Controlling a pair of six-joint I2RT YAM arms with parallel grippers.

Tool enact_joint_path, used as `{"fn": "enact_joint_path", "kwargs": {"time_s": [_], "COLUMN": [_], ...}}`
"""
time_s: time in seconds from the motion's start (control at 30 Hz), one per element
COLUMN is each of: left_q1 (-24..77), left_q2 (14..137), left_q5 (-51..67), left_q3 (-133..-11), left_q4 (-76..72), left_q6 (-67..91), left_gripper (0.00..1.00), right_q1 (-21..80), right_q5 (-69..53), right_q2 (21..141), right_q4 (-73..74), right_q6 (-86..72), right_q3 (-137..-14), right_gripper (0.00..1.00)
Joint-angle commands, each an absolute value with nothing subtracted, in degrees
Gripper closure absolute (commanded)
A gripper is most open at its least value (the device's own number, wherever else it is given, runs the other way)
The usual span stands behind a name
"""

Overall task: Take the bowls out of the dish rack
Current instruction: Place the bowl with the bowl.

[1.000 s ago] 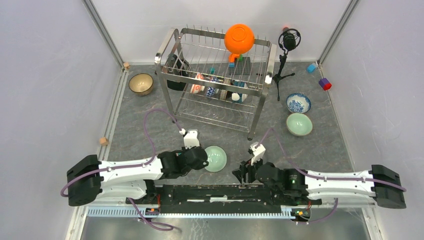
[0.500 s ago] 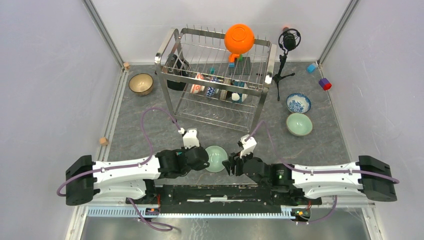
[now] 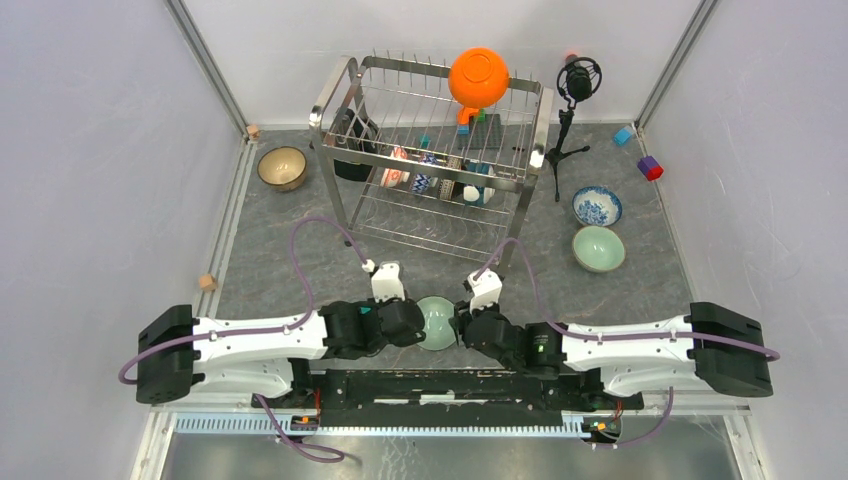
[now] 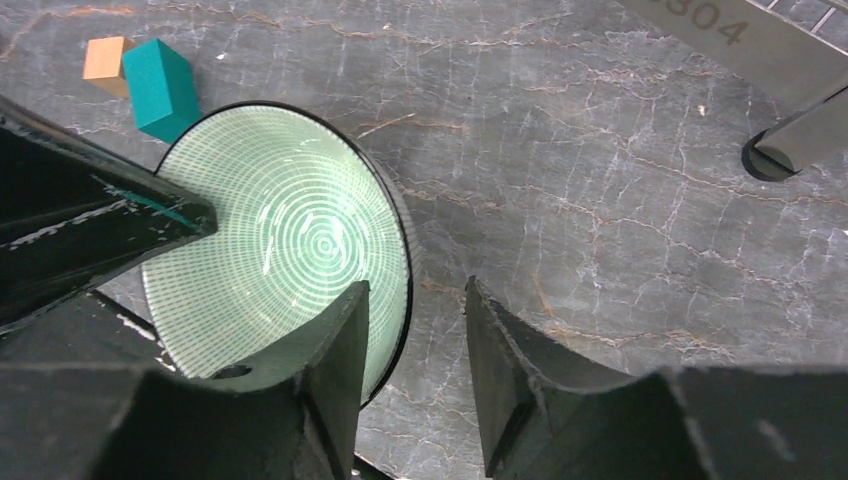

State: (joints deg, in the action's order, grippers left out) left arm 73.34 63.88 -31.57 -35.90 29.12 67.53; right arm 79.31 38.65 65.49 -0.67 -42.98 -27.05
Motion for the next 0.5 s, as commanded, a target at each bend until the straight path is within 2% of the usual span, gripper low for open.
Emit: {"fn": "enact_joint_path", "kwargs": {"time_s": [0.0, 0.27, 0.4, 0.47], "left_q1": [74.1, 75.0, 75.7, 76.0], "left_q2": [63.8, 64.7, 65.3, 65.4], "left_q5": [-34.9, -35.7, -36.1, -36.1], "left_q3": [-38.7, -39.1, -39.2, -39.2], "left_q4": [26.9, 26.9, 26.6, 26.5], "left_q6": [71.0, 72.0, 72.9, 73.2], "left_gripper": [0.98, 0.98, 0.98, 0.98], "right_q1": [78.3, 78.2, 78.1, 78.0], "right_q5": [38.5, 35.5, 34.9, 34.8], "right_q2": [66.2, 67.8, 68.4, 68.5], "right_q4": [-1.6, -3.3, -3.3, -3.1], "right_q6": [-44.5, -44.9, -44.8, -44.8], "right_q3": [-27.9, -27.8, -28.1, -28.1], "right_gripper": [0.57, 0.73, 0.86, 0.97]}}
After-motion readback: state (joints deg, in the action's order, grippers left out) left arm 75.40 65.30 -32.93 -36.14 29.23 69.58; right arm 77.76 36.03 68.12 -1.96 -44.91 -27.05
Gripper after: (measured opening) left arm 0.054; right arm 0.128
